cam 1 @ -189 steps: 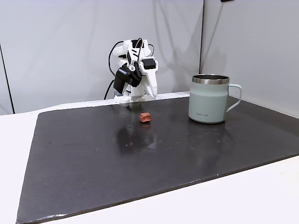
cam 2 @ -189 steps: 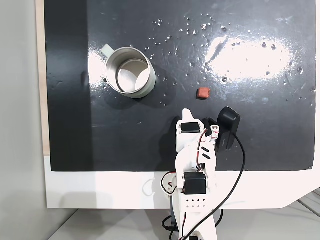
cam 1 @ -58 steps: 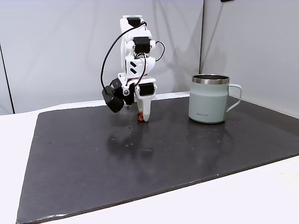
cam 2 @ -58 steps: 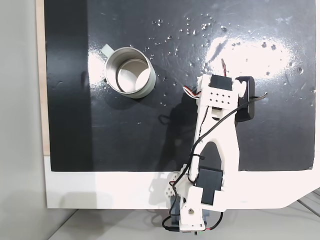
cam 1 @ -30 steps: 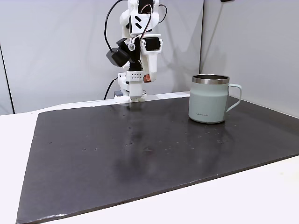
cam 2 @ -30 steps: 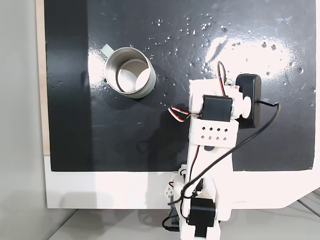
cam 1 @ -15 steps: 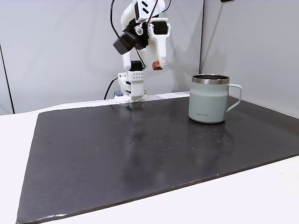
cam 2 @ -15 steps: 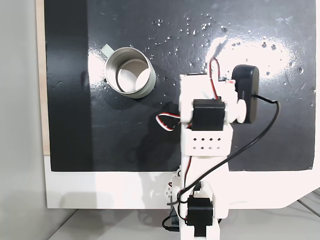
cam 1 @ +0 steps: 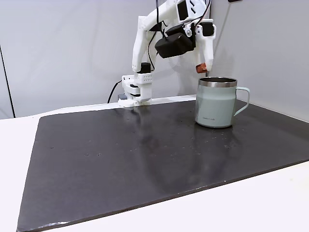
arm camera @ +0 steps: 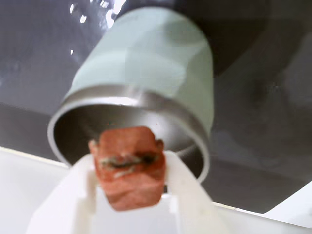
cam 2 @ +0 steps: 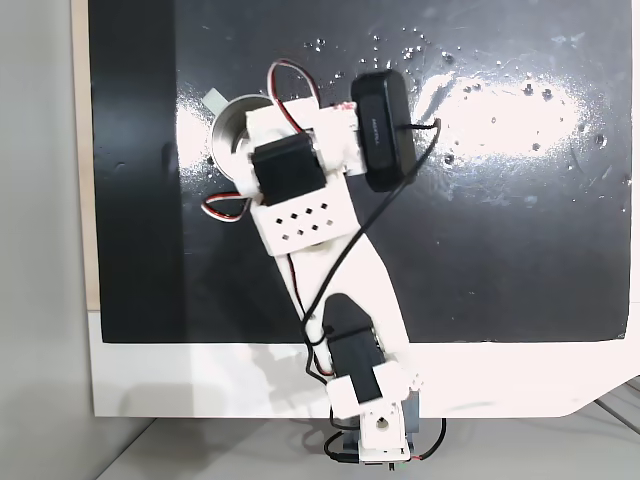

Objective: Grasp a cube and put it in the cup.

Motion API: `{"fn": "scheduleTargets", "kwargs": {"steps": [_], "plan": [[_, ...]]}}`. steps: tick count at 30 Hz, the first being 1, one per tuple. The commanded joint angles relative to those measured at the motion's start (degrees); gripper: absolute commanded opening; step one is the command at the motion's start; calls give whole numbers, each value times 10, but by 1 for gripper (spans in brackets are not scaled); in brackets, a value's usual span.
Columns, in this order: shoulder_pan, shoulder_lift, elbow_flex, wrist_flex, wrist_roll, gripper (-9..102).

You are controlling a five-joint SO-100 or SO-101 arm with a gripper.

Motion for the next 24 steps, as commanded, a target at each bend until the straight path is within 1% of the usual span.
{"fn": "scheduleTargets", "kwargs": {"steps": [1,12,18,19,22,24], "plan": [[-18,-23,-83,12,1,8],[-88,-47,-91,15,-25,8],[-97,-40,-83,18,-32,8],[-96,-38,-79,18,-32,9],[-91,-29,-63,18,-32,24],[-85,-24,-58,18,-28,30]]}}
